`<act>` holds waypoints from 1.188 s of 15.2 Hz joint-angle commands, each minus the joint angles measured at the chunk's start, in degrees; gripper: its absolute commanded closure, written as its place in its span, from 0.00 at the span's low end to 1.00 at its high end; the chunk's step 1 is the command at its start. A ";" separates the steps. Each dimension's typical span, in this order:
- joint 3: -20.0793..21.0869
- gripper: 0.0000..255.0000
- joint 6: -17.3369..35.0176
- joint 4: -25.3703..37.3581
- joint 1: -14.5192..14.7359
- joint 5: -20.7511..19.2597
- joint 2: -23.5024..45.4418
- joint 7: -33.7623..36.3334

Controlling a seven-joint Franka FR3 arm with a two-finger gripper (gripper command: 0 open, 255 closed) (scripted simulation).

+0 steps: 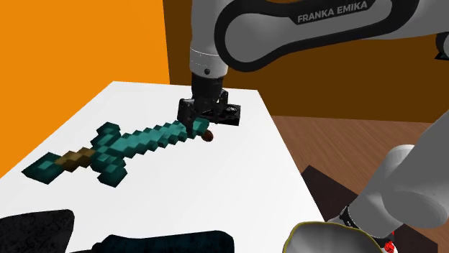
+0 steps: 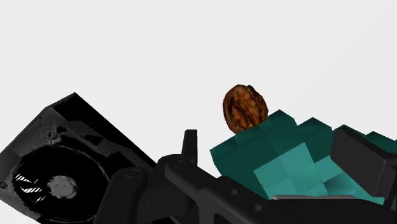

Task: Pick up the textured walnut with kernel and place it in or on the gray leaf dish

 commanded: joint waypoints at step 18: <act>-0.06 1.00 -9.43 2.98 0.10 0.35 -0.72 0.05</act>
